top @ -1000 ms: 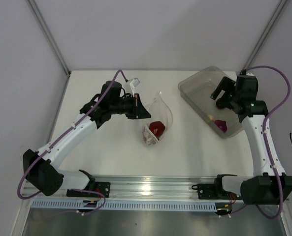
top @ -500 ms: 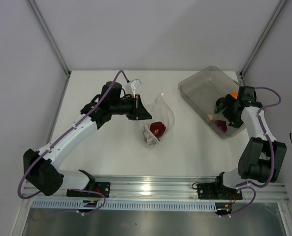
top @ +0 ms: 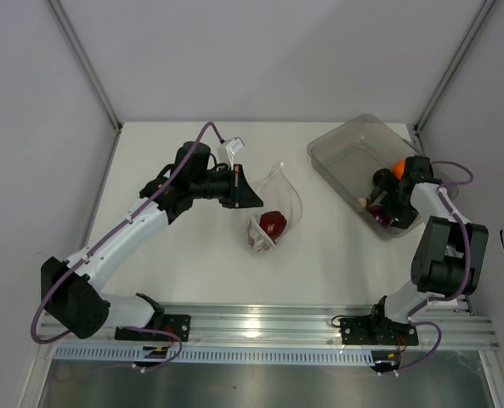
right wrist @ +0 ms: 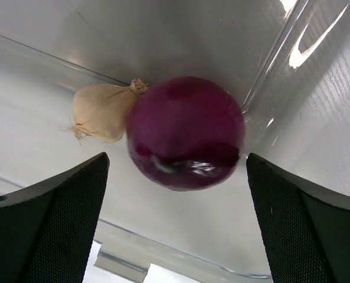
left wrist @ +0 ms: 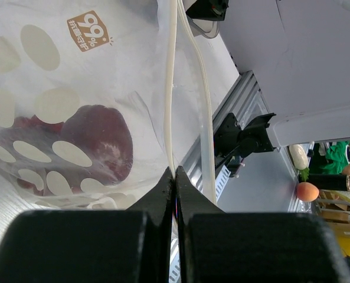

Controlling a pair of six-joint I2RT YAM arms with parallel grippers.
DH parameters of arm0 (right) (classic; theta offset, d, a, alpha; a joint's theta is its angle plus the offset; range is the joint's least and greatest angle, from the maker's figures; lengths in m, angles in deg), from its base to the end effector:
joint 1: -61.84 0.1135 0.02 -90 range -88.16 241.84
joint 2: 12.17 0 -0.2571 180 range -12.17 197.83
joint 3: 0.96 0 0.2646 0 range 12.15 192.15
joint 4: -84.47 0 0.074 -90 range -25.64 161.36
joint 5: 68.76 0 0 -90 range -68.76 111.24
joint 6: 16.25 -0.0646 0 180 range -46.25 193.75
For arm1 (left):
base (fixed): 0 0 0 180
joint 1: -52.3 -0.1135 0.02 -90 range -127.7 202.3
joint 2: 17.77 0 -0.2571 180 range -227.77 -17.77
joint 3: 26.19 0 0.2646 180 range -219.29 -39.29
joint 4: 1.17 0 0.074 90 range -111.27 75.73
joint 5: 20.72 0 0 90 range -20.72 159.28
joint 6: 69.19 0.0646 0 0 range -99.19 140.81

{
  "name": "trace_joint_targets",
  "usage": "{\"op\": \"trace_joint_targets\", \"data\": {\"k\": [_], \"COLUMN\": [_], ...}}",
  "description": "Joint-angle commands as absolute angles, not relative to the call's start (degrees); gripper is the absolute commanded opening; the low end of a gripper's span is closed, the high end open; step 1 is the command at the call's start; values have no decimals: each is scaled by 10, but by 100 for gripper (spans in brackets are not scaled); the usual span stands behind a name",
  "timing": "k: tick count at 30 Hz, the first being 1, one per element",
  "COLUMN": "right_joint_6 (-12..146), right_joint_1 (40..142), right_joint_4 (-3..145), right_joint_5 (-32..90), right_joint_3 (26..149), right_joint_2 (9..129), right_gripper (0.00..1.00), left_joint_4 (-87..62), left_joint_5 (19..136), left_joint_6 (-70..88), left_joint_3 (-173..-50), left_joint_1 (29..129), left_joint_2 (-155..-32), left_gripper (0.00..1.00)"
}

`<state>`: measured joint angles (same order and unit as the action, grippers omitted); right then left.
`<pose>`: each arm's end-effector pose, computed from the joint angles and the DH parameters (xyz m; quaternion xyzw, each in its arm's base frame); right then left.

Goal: Place the food in the zip-top bag and seal the zipper
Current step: Pick up the fake vegetable from the bin.

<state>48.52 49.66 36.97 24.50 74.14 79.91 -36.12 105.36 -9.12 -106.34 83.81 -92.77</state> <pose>0.3351 -0.0686 0.1682 0.3067 0.9254 0.0527 0.2162 0.2585 -0.2031 0.3229 0.1666 0.8204 -0.4739 0.2731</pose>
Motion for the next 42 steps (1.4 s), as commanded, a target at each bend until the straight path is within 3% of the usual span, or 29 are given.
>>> {"op": "trace_joint_targets", "data": {"k": [1, 22, 31, 37, 42], "right_joint_6": [487, 494, 495, 496, 497], "right_joint_1": [494, 484, 482, 482, 483], "right_joint_4": [387, 426, 432, 420, 395], "right_joint_5": [229, 218, 229, 240, 256], "right_joint_3": [733, 727, 716, 718, 736], "right_joint_2": [805, 855, 837, 804, 751], "right_gripper": [99, 96, 76, 52, 51], "left_joint_4": [-333, -334, -334, -335, -335], "left_joint_5": [1071, 1072, 1072, 1072, 1076], "left_joint_6": [-81, -81, -82, -84, -88], "left_joint_3": [-1060, -1059, -1059, -1059, -1061], "left_joint_1": [834, 832, 831, 831, 831], "left_joint_2": [-924, -922, -923, -923, -927], "left_gripper": [1, 1, 1, 1, 1]}}
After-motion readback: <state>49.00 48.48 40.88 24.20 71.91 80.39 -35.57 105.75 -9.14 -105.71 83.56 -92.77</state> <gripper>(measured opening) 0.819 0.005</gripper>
